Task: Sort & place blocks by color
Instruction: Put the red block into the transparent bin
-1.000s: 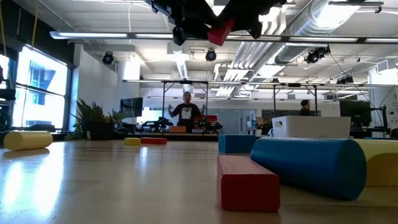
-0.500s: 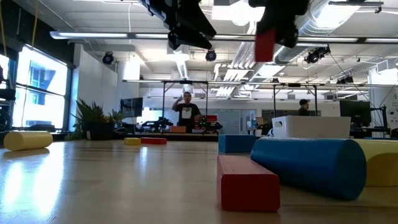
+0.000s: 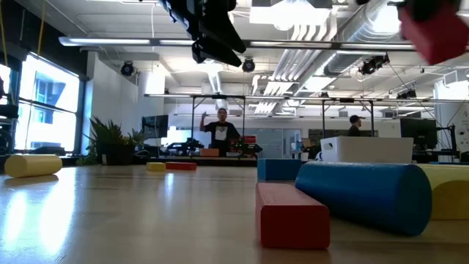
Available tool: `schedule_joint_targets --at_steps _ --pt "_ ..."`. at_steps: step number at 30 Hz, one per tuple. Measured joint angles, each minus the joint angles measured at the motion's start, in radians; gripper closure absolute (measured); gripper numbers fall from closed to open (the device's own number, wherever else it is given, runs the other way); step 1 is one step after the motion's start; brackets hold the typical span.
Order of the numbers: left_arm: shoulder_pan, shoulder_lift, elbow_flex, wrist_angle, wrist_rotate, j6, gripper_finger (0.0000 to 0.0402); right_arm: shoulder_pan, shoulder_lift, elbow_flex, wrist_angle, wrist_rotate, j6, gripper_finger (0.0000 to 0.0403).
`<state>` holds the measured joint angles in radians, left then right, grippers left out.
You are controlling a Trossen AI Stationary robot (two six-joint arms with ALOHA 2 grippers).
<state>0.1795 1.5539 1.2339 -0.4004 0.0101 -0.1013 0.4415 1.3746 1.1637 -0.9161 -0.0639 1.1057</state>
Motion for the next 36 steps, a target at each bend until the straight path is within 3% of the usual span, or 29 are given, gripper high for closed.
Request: schedule_joint_targets --at_steps 16,26,33,36 --pt "0.0 0.0 0.0 0.0 0.0 0.001 0.019 0.338 0.029 0.0 -0.12 0.07 0.6 0.0292" --pt "0.0 0.0 0.0 0.001 -0.004 0.026 0.019 0.424 0.117 0.0 -0.107 -0.018 0.726 0.0292" --pt "0.0 0.0 0.0 0.001 -0.057 0.031 0.019 0.439 0.152 0.0 -0.116 -0.024 0.773 0.0292" --pt "0.004 0.0 0.0 0.001 -0.065 0.061 0.019 0.438 0.169 0.0 -0.119 -0.058 0.78 0.0272"
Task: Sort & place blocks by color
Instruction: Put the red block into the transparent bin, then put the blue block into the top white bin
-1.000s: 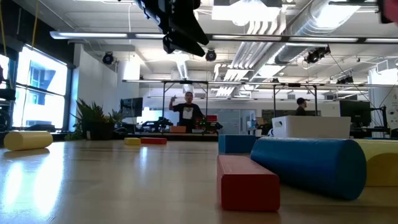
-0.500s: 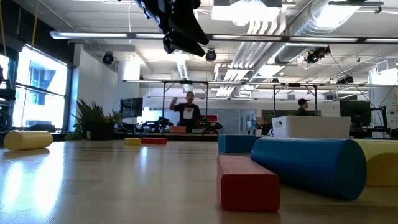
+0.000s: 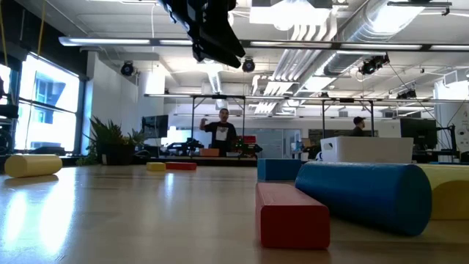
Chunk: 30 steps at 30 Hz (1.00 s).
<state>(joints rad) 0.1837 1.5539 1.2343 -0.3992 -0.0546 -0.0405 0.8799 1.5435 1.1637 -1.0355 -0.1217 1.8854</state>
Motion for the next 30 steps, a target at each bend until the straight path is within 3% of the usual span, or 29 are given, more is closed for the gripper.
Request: schedule_joint_targets --at_steps 5,11,24,30 --pt "0.011 0.0 0.0 0.0 -0.009 0.018 0.019 0.0 0.028 0.0 0.0 -0.052 0.001 0.0214" --pt "0.033 0.0 0.0 0.0 -0.009 0.018 0.019 -0.012 0.03 0.0 0.001 -0.043 0.002 0.0178" --pt "0.099 0.0 0.0 -0.091 -0.009 0.018 0.019 -0.076 -0.046 0.0 0.043 0.02 0.003 0.0173" --pt "0.123 0.0 0.0 -0.108 -0.009 0.017 0.019 -0.142 -0.114 0.0 0.052 0.166 -0.022 0.0172"
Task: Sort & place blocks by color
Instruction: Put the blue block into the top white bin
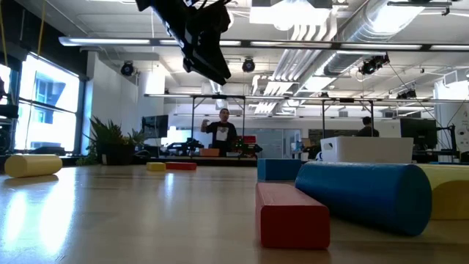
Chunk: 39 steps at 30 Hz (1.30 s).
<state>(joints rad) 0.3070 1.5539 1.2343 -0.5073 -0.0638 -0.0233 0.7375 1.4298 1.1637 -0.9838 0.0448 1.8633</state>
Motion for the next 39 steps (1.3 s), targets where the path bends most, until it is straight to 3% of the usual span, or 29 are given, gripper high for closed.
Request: schedule_joint_targets --at_steps 5,10,15,21,27,39 --pt "0.019 0.0 0.0 -0.023 0.0 0.0 0.019 -0.087 -0.051 0.0 0.002 0.134 -0.151 0.0172" --pt "0.042 0.0 0.0 -0.068 0.001 -0.003 0.019 -0.209 -0.077 0.0 0.003 0.219 -0.414 0.0172" --pt "0.08 0.0 0.0 -0.118 0.001 -0.054 0.019 -0.348 -0.078 0.0 0.067 0.282 -0.771 0.0172" --pt "0.136 0.0 0.0 -0.16 0.062 -0.165 0.019 -0.497 -0.078 0.0 0.277 0.321 -1.342 0.0172" --pt "0.175 0.0 0.0 -0.186 0.148 -0.244 0.019 -0.606 -0.056 0.0 0.41 0.312 -1.737 0.0172" --pt "0.219 0.0 0.0 -0.288 0.146 -0.291 0.019 -0.781 0.103 0.0 0.431 -0.015 -2.003 0.0172"
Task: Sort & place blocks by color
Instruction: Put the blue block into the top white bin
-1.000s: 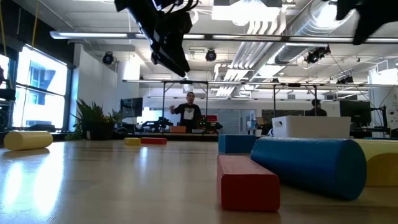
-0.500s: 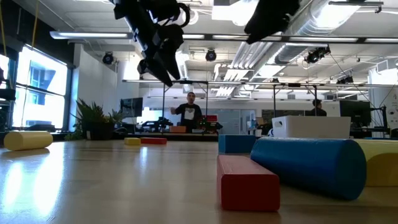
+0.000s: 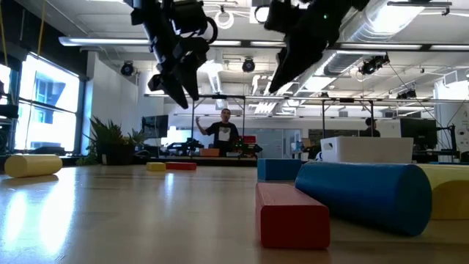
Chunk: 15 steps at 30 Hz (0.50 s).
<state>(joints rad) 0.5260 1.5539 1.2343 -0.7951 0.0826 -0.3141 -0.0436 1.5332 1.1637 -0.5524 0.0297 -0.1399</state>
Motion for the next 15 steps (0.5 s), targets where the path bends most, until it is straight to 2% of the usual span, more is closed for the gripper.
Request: schedule_joint_targets --at_steps 6,15 --pt "0.005 0.0 0.0 -0.027 0.0 -0.015 0.019 -0.009 0.094 0.0 0.0 -0.088 -0.097 0.0172" --pt "0.005 0.0 0.0 -0.032 0.0 -0.016 0.019 -0.007 0.23 0.0 0.0 -0.117 -0.116 0.0172"
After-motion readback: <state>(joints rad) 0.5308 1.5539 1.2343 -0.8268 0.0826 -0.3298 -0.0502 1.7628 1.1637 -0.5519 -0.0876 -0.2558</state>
